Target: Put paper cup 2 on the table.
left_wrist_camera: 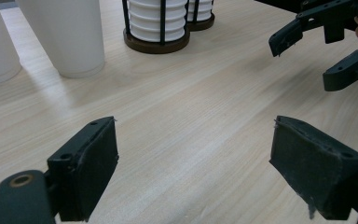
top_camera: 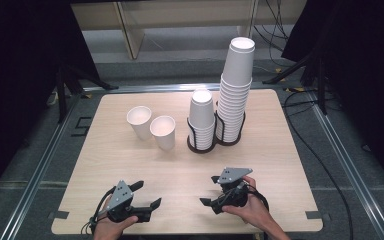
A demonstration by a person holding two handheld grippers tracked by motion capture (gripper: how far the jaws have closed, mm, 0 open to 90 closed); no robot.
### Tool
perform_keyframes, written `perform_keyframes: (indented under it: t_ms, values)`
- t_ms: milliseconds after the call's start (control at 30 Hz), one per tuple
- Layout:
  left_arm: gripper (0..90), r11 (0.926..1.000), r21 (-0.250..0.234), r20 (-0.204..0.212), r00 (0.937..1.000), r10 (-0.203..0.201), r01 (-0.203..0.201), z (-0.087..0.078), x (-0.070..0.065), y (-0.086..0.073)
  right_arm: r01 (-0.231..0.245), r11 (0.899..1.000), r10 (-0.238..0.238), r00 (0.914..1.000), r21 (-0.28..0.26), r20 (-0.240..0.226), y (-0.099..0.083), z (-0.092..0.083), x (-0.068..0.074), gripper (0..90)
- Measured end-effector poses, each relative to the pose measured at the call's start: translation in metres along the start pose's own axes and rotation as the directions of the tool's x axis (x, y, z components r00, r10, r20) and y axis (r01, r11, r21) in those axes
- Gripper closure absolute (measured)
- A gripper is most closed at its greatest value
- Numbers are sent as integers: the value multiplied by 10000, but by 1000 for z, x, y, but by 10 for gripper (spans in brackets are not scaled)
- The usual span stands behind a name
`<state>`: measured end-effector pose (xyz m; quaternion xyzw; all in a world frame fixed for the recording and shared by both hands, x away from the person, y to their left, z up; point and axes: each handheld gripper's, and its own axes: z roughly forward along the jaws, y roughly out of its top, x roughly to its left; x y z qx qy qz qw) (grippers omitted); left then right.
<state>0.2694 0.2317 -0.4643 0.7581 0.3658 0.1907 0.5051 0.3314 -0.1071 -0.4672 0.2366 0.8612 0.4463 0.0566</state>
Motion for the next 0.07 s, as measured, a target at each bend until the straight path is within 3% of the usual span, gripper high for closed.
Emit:
perform_keyframes:
  t_ms: [67]
  values:
    - [144, 10000, -24, 0, 10000, -83, 83, 0, 0, 0, -40, 10000, 40, 10000, 19, 57, 0, 1, -1, 159]
